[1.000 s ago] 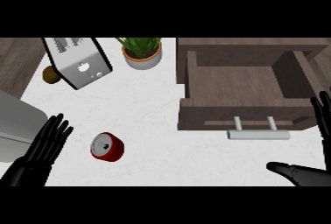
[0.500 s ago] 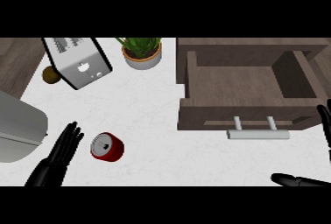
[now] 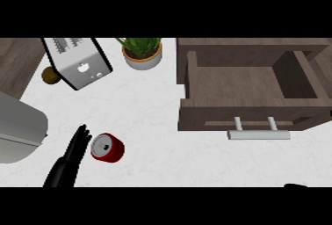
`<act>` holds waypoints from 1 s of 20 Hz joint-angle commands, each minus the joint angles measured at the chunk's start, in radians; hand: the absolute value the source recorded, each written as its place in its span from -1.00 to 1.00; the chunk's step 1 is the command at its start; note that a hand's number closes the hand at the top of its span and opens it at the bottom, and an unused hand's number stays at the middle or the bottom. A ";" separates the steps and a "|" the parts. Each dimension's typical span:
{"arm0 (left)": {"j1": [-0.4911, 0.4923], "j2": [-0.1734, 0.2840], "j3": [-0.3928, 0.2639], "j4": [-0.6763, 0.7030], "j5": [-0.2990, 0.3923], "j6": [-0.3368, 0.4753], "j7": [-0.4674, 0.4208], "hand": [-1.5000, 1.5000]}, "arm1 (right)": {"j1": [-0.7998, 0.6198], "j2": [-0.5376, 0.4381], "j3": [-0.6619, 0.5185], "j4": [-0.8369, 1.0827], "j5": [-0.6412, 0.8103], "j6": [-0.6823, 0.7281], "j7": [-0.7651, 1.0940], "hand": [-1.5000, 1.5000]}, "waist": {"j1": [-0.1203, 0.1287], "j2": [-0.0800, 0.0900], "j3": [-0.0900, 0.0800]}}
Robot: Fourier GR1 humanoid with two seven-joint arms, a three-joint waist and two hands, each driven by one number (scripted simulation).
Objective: Pick up the can, place it into the drawer and close the drawer
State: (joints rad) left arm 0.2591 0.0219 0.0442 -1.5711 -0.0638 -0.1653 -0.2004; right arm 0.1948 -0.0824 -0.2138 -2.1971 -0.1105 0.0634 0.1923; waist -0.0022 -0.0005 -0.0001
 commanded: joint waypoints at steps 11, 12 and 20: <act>-0.234 0.054 0.122 0.470 0.016 0.018 -0.193 -1.00 | 0.003 -0.045 -0.118 -0.017 -0.085 0.073 0.039 -1.00 | -0.003 0.000 0.000; -0.246 0.052 0.117 0.472 0.019 0.025 -0.178 -1.00 | -0.052 0.006 -0.035 0.006 -0.007 0.022 0.042 -1.00 | 0.000 0.001 0.000; -0.409 0.078 0.154 0.773 0.008 0.058 -0.338 -1.00 | -0.041 -0.021 -0.093 -0.062 -0.043 0.053 0.093 -1.00 | -0.004 0.001 0.000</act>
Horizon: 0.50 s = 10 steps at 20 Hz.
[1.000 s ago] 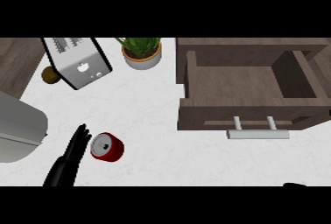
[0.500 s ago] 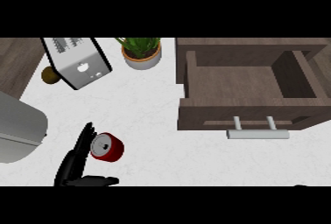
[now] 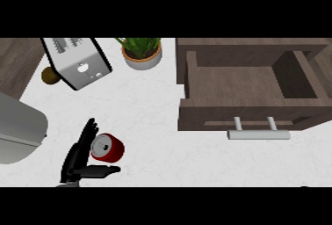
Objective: Pick up the can, place it into the drawer and close the drawer
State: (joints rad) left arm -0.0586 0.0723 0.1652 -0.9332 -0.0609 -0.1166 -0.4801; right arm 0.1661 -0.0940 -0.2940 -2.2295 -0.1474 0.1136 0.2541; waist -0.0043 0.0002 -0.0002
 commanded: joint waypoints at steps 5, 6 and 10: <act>-0.037 0.020 -0.009 0.102 0.017 -0.026 -0.080 -1.00 | -0.009 0.016 -0.007 -0.028 0.003 0.000 0.048 -1.00 | 0.001 -0.001 0.000; -0.084 0.006 -0.022 0.178 -0.017 -0.003 -0.127 -1.00 | -0.055 0.026 0.052 -0.031 0.077 -0.038 0.064 -1.00 | 0.001 0.000 0.000; -0.175 0.017 -0.027 0.260 -0.010 -0.069 -0.122 -1.00 | 0.028 0.048 0.037 -0.082 0.048 -0.010 0.049 -1.00 | -0.005 0.000 0.000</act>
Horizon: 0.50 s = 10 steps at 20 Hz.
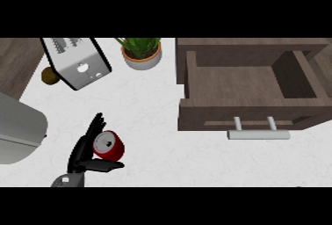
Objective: Pick up the can, place it into the drawer and close the drawer
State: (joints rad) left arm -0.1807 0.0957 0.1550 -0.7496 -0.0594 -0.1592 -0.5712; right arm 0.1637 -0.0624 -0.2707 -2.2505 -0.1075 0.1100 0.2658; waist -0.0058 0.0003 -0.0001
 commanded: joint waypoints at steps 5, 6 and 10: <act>-0.091 -0.010 -0.020 0.124 0.007 -0.074 -0.038 1.00 | -0.085 -0.034 -0.038 0.024 -0.014 -0.020 0.048 -1.00 | 0.000 0.001 0.000; -0.124 -0.026 -0.037 0.130 -0.011 -0.064 -0.036 1.00 | -0.099 -0.037 -0.040 0.078 -0.009 -0.016 0.027 -1.00 | -0.001 0.001 0.000; -0.087 -0.044 -0.047 0.076 0.022 -0.105 -0.026 1.00 | -0.091 0.003 0.014 0.061 0.057 -0.038 0.001 -1.00 | 0.004 0.000 0.000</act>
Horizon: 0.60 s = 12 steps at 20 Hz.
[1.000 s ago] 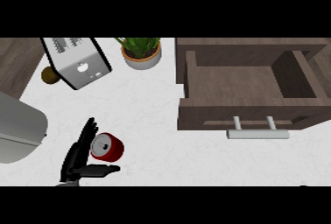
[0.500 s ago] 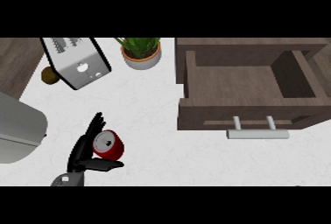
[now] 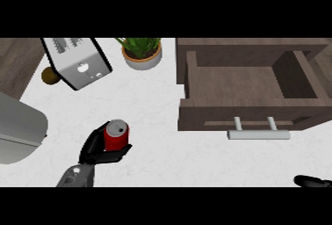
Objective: Pick up the can, place it into the drawer and close the drawer
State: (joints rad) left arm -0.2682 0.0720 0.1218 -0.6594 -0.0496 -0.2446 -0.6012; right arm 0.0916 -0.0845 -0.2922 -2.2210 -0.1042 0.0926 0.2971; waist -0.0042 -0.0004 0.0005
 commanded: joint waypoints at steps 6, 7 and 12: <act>-0.007 -0.018 -0.035 -0.069 0.021 -0.065 0.005 1.00 | -0.005 -0.023 -0.032 -0.075 -0.011 -0.005 0.063 -1.00 | 0.003 -0.001 0.000; -0.142 -0.051 0.001 0.121 0.006 0.004 -0.062 1.00 | 0.035 0.013 0.002 -0.025 0.016 0.023 -0.029 -1.00 | -0.006 0.002 -0.001; -0.217 -0.070 0.097 0.047 0.120 0.190 0.050 1.00 | 0.031 -0.003 -0.029 -0.010 -0.011 0.034 -0.034 -1.00 | -0.006 0.002 -0.001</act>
State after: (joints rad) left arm -0.4063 0.0266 0.1698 -0.6195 0.0171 -0.1739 -0.5865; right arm 0.1273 -0.0853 -0.3198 -2.2480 -0.1188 0.1191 0.2810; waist -0.0075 0.0005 -0.0003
